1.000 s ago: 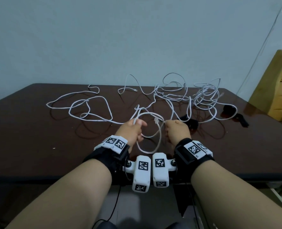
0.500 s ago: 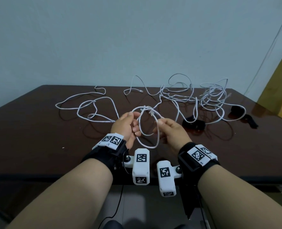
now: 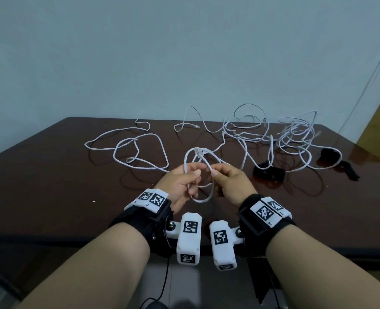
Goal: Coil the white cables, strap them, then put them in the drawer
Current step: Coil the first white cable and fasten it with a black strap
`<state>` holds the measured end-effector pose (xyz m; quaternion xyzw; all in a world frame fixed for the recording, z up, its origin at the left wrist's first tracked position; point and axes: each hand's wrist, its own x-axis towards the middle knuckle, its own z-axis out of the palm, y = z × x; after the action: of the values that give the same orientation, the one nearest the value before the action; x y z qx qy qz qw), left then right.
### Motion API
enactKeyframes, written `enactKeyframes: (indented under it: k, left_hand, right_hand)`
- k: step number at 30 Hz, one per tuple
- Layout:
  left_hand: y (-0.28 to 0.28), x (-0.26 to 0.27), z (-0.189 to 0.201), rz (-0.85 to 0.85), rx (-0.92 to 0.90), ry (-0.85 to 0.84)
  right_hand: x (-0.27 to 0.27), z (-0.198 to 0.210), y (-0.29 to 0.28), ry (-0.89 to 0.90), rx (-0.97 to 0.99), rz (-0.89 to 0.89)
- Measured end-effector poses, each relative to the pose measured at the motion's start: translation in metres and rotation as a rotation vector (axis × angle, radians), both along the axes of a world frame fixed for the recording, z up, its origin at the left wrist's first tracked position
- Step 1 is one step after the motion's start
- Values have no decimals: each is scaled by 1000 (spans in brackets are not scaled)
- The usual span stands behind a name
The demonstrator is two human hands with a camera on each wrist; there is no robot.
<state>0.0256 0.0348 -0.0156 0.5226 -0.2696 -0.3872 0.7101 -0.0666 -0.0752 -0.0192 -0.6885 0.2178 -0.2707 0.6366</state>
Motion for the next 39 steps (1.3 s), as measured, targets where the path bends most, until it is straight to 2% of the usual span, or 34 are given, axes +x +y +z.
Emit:
enactKeyframes:
  k: [2, 7, 12, 14, 17, 20, 23, 25, 27, 31, 36, 39]
  left_hand:
    - [0, 1, 1, -20, -35, 0]
    - [-3, -2, 8, -34, -37, -74]
    - [-5, 2, 8, -15, -42, -47]
    - [-4, 5, 8, -19, -47, -23]
    - [-1, 8, 8, -29, -31, -35]
    - [-2, 10, 6, 86, 49, -82]
    - [-3, 19, 5, 251, 212, -226]
    - [-2, 24, 8, 223, 259, -349]
    - [-1, 25, 15, 145, 275, -472]
    - [1, 21, 25, 28, 421, -729]
    - [3, 18, 29, -11, 456, -742]
    - [3, 16, 29, -57, 463, -735]
  right_hand:
    - [3, -1, 0, 5, -16, -45]
    - [10, -4, -2, 47, -225, -187]
    - [11, 1, -4, 45, -225, -344]
    - [10, 2, -7, 131, -215, -312]
    - [10, 5, -8, 244, -310, -203]
    - [8, 7, -10, 288, -403, -244]
    - [8, 8, -11, 357, -520, -316]
    - [9, 10, -9, 471, -687, -353]
    - [11, 14, -5, 523, -786, -316]
    - [14, 19, 7, 478, -694, -65]
    - [13, 33, 17, 649, -977, 29]
    - [17, 35, 17, 708, -1008, 69]
